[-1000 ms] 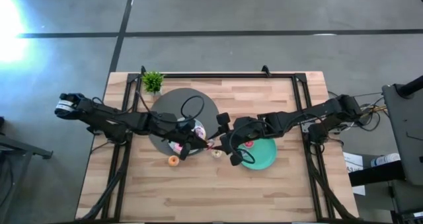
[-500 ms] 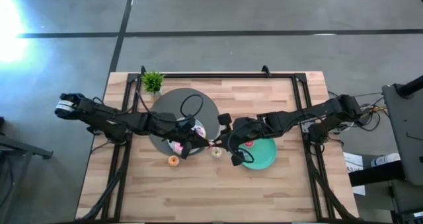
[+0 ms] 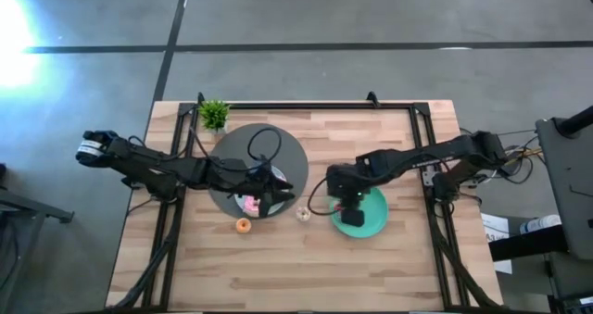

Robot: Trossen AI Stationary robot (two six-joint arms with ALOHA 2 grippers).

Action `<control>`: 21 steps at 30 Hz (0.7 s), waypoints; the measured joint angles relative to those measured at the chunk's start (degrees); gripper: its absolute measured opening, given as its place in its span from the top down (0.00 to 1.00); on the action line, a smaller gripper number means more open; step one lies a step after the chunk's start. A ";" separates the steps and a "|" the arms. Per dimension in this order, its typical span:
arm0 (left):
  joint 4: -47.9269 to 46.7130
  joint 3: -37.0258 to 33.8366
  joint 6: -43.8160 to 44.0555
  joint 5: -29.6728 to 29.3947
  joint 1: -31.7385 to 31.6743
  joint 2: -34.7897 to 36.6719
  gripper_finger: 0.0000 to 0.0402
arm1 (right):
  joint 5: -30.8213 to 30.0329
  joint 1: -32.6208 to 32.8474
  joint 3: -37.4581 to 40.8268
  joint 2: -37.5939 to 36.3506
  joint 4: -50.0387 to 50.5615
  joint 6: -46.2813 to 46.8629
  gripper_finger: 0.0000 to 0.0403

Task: Pick & Place donuts
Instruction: Put the small red donut on the green plate

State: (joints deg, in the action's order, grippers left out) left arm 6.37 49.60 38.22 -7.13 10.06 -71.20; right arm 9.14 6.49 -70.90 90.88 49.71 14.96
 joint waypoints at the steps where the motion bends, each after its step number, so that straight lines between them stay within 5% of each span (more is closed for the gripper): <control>1: 0.06 -0.02 -0.02 -0.36 0.15 0.00 0.59 | 1.70 -0.61 1.36 -0.17 2.20 1.60 0.98; 6: -1.55 -0.07 -0.04 -2.85 1.53 -0.02 0.59 | 17.00 -2.61 10.20 -0.76 1.30 8.90 0.97; 12: -3.44 -0.11 0.15 -5.18 4.24 -0.02 0.59 | 19.60 -2.39 19.47 -0.80 -7.80 14.81 0.96; 21: -5.92 -0.13 2.25 -9.72 7.26 -0.04 0.59 | 19.54 -2.41 21.39 -1.15 -17.43 18.67 0.95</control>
State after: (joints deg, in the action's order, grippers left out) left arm 0.45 49.47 40.47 -16.85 17.32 -71.24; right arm 28.68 4.08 -49.50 89.73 32.27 33.63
